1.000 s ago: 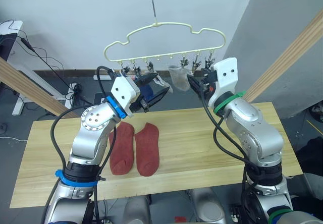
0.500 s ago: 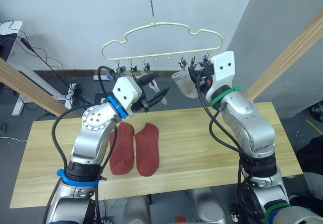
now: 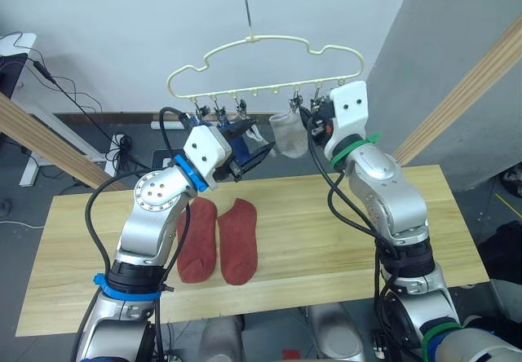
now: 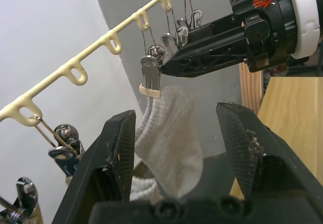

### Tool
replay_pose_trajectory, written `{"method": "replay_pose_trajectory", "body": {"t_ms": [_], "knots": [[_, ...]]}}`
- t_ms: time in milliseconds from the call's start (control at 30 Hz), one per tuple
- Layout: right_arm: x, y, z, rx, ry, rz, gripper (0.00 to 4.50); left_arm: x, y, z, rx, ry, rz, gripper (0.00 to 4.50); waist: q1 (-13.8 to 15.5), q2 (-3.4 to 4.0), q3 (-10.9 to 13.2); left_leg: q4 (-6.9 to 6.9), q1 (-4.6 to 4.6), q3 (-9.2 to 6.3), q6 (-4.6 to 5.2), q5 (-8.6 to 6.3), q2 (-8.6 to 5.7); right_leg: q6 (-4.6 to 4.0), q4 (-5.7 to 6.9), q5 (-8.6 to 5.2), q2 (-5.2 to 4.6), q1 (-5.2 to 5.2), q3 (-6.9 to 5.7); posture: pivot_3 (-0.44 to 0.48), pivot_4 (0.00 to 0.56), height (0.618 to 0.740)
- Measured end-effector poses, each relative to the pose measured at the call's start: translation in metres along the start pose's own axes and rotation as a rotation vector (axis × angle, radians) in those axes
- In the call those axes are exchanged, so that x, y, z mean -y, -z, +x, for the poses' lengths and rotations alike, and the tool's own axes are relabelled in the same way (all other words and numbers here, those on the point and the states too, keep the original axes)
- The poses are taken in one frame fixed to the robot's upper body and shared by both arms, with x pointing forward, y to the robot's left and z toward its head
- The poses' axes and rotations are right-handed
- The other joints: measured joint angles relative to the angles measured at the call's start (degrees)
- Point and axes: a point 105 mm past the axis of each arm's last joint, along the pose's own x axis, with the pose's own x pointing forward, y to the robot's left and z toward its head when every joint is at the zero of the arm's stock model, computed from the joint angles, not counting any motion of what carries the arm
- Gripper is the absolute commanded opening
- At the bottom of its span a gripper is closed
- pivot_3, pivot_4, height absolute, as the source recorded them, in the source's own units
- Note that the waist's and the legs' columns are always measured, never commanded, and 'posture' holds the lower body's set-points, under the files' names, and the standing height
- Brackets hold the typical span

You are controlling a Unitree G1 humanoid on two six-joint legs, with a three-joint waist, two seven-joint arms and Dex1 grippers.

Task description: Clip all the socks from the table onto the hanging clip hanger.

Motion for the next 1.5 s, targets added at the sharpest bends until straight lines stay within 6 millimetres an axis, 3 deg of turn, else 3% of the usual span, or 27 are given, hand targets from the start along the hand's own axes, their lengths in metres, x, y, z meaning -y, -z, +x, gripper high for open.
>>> {"method": "replay_pose_trajectory", "body": {"t_ms": [467, 833, 933, 1067, 1500], "knots": [[-0.019, -0.004, 0.007, 0.025, -0.076, -0.051, 2.01, 0.0, 0.002, -0.001, -0.008, -0.001, 0.012, 2.78, 0.01, 0.0, 0.0, 0.01, 0.01, -0.01, 0.0, 0.0, 0.0, 0.0, 0.02, 0.0, 0.0, 0.0, -0.01, -0.196, 0.3, 0.733], [-0.02, -0.003, 0.01, 0.027, -0.08, -0.045, 2.01, 0.001, 0.004, -0.002, -0.018, -0.002, 0.013, 2.78, 0.03, 0.0, 0.0, 0.01, 0.01, -0.01, 0.0, 0.0, 0.0, -0.01, 0.03, 0.0, 0.0, 0.0, -0.01, -0.195, 0.3, 0.733], [-0.021, -0.003, 0.01, 0.028, -0.08, -0.044, 1.43, 0.001, 0.005, -0.002, -0.02, -0.002, 0.014, 2.78, 0.03, 0.0, 0.0, 0.01, 0.01, -0.01, 0.0, 0.0, 0.0, -0.01, 0.03, 0.01, 0.0, 0.0, -0.01, -0.195, 0.3, 0.733], [-0.021, -0.004, 0.01, 0.032, -0.079, -0.044, 0.27, 0.001, 0.005, -0.002, -0.022, -0.002, 0.014, 2.78, 0.03, 0.0, 0.0, 0.01, 0.01, -0.01, 0.0, 0.0, 0.0, -0.01, 0.03, 0.0, 0.0, 0.0, -0.01, -0.195, 0.3, 0.733], [-0.018, -0.005, 0.01, 0.038, -0.073, -0.041, 0.2, 0.008, 0.023, -0.014, -0.081, -0.012, -0.017, 2.78, 0.01, 0.0, 0.0, 0.02, 0.01, -0.02, 0.0, 0.0, 0.0, -0.01, 0.04, 0.01, -0.01, 0.0, -0.01, -0.198, 0.3, 0.733]]}}
